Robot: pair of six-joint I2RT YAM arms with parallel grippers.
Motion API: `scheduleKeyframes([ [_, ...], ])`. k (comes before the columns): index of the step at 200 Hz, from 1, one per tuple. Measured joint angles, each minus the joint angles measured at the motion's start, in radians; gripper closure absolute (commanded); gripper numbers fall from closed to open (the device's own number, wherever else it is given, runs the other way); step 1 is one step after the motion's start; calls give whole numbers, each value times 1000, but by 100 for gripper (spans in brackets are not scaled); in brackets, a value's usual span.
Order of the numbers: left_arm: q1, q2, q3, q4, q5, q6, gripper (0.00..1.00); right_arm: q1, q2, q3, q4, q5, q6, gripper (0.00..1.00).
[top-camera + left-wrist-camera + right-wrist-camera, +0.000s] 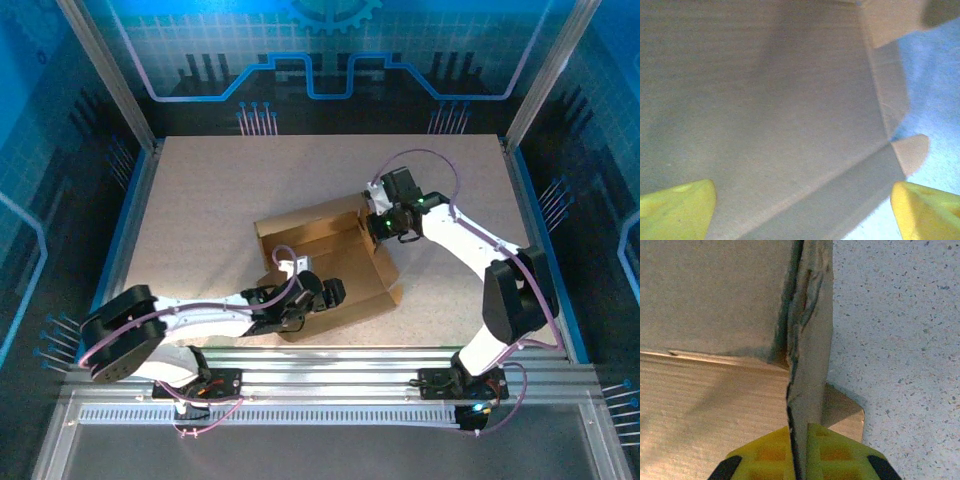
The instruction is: Fold the paper box
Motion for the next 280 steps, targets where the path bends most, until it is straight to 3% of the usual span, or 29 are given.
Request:
scheduleKeyframes([
  [45, 34, -141, 201, -167, 136, 159, 11, 3, -3, -16, 43, 0, -15, 94],
  [120, 384, -193, 482, -468, 354, 344, 10, 32, 12, -14, 76, -23, -56, 91],
  [165, 519, -28, 513, -463, 457, 439, 9, 69, 45, 20, 78, -31, -82, 91],
  [216, 549, 195, 587, -372, 541, 506, 8, 83, 54, 36, 69, -32, -101, 90],
  [280, 571, 338, 649, -232, 587, 533, 8, 92, 55, 39, 61, -31, -106, 90],
])
